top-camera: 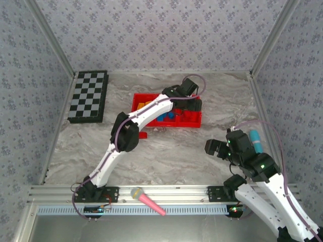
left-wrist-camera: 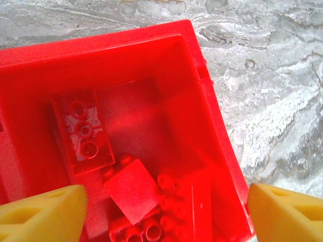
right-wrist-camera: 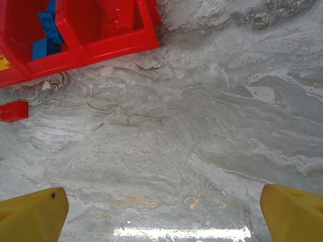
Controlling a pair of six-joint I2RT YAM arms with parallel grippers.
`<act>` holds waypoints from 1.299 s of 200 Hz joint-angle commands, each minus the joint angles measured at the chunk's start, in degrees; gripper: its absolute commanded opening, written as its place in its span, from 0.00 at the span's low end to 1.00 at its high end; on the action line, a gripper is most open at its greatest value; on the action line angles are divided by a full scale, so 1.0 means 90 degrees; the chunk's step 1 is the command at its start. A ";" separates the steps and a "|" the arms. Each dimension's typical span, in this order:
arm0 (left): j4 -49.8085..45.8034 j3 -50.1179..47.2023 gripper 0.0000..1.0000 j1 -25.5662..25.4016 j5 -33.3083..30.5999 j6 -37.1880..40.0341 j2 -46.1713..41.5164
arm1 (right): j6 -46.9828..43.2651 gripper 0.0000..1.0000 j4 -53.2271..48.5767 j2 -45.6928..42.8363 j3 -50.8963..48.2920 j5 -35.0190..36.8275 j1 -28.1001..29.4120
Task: Sort the legos into containers by color
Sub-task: Place the lego in the container, then pick up the lego from the center of the table.
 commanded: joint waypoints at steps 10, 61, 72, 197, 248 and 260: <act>0.0073 -0.0748 0.89 -0.0089 -0.0350 0.0490 -0.1349 | 0.0067 1.00 0.0016 -0.0035 0.0001 0.0046 -0.0038; 0.0646 -0.3964 0.92 -0.0105 -0.1202 0.0666 -0.3785 | 0.0198 1.00 0.0335 -0.0015 -0.0260 -0.0113 -0.0058; 0.0648 -0.4669 0.92 -0.0085 -0.1340 0.0597 -0.4270 | 0.0204 1.00 0.0398 0.0018 -0.0276 -0.0148 -0.0062; 0.0631 -0.8117 0.92 0.0663 -0.1579 -0.0548 -0.5406 | 0.0279 1.00 0.1104 0.0532 -0.0369 -0.0439 -0.0010; 0.0874 -0.8188 0.89 0.1113 -0.1192 -0.0804 -0.5107 | 0.0250 1.00 0.1143 0.0654 -0.0325 -0.0442 0.0005; 0.0936 -0.8143 0.88 0.1144 -0.1130 -0.0846 -0.4934 | 0.0241 1.00 0.1152 0.0677 -0.0323 -0.0438 0.0011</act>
